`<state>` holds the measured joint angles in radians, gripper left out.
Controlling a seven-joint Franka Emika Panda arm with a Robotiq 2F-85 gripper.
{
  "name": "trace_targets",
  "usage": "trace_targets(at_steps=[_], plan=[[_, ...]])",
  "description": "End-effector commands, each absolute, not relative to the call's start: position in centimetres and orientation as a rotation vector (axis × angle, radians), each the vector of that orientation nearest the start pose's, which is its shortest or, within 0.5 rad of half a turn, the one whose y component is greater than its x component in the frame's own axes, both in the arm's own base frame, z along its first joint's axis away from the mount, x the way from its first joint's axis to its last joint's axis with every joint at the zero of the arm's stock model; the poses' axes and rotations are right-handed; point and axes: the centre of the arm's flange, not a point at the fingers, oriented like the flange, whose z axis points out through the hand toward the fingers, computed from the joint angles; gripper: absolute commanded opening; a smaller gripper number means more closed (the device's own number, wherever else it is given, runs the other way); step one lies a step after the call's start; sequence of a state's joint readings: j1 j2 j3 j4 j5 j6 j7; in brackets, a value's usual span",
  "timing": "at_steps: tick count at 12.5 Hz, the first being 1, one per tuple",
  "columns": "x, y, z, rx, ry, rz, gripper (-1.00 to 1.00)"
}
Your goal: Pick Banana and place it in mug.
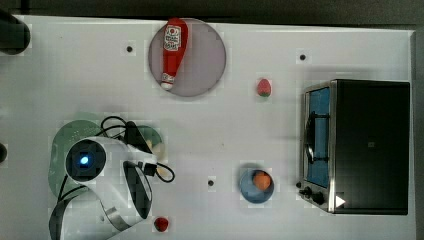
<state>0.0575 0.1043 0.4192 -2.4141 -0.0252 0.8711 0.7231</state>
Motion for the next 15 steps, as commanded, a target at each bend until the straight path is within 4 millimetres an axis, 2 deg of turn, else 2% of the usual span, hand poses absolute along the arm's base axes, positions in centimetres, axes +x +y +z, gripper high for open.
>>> trace_targets(at_steps=[1, 2, 3, 5, 7, 9, 11, 13, 15], plan=[[43.7, 24.0, 29.5, -2.673, 1.605, 0.019, 0.68], [43.8, 24.0, 29.7, -2.668, 1.6, 0.01, 0.93], [44.2, 24.1, 30.4, -2.648, 1.594, -0.013, 1.0], [45.3, 23.2, 33.0, -2.604, 1.608, -0.071, 1.0], [46.7, 21.1, 36.9, -2.616, 1.613, -0.11, 1.0], [47.9, 18.0, 42.2, -2.72, 1.496, -0.129, 1.0], [48.7, 13.6, 48.1, -2.744, 1.494, -0.127, 1.0], [48.4, 9.0, 53.3, -2.777, 1.478, -0.084, 1.0], [47.8, 4.7, 57.5, -2.767, 1.469, -0.079, 1.0]])
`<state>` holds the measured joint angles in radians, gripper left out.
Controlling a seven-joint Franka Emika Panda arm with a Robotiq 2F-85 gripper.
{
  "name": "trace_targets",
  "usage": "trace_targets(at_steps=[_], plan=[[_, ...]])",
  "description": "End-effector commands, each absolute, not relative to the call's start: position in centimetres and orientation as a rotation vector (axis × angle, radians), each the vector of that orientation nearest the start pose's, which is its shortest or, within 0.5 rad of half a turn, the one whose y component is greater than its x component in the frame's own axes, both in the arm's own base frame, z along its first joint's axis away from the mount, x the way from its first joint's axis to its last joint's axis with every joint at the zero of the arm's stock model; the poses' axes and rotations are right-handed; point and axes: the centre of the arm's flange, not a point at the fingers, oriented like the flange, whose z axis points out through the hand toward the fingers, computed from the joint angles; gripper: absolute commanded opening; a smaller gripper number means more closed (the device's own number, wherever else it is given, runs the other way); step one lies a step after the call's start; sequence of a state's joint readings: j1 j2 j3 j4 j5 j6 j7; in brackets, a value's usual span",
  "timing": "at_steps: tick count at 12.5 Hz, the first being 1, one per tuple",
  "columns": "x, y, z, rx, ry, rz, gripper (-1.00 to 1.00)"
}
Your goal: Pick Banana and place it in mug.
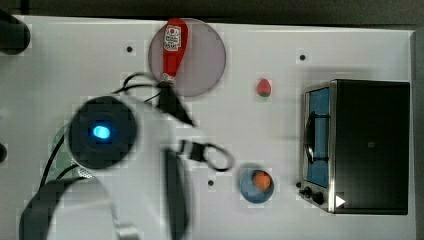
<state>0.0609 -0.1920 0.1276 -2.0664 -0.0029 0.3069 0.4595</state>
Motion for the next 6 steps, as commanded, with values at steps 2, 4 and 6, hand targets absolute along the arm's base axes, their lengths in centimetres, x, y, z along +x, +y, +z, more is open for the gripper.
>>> trace_targets(at_steps=[2, 4, 6], plan=[[46.7, -0.1, 60.0, -2.782, 1.406, -0.06, 1.0], [46.4, -2.8, 60.5, -2.788, 1.363, -0.063, 1.0], [46.3, -4.4, 60.4, -2.768, 1.4, -0.047, 1.0]])
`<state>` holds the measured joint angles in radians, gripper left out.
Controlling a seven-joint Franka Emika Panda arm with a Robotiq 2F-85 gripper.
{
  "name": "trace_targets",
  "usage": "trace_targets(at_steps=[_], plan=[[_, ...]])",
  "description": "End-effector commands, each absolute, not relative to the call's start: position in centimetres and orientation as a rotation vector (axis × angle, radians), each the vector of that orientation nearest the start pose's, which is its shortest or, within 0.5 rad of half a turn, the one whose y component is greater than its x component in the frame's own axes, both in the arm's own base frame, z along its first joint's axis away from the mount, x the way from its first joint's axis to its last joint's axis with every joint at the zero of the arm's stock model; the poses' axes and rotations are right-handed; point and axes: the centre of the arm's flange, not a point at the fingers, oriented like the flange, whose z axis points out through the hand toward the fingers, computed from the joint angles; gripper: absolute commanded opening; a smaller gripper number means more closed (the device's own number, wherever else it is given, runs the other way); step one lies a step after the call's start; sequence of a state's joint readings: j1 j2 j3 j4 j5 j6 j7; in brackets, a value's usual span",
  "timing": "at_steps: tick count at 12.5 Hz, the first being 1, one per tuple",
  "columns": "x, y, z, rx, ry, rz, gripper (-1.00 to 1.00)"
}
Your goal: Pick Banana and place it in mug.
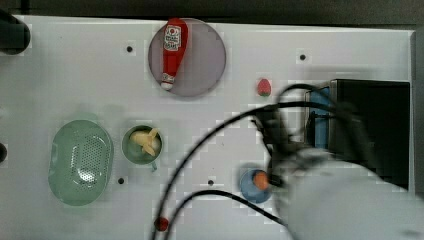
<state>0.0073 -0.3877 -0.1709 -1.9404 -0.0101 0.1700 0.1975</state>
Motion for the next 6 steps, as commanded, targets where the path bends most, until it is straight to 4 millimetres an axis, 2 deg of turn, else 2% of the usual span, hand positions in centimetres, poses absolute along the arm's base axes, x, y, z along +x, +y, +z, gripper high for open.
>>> trace_targets(at_steps=[1, 6], plan=[[46.24, -4.34, 60.25, -2.777, 1.401, -0.039, 1.0], [46.4, -3.69, 60.05, -2.839, 1.392, -0.066, 1.0]])
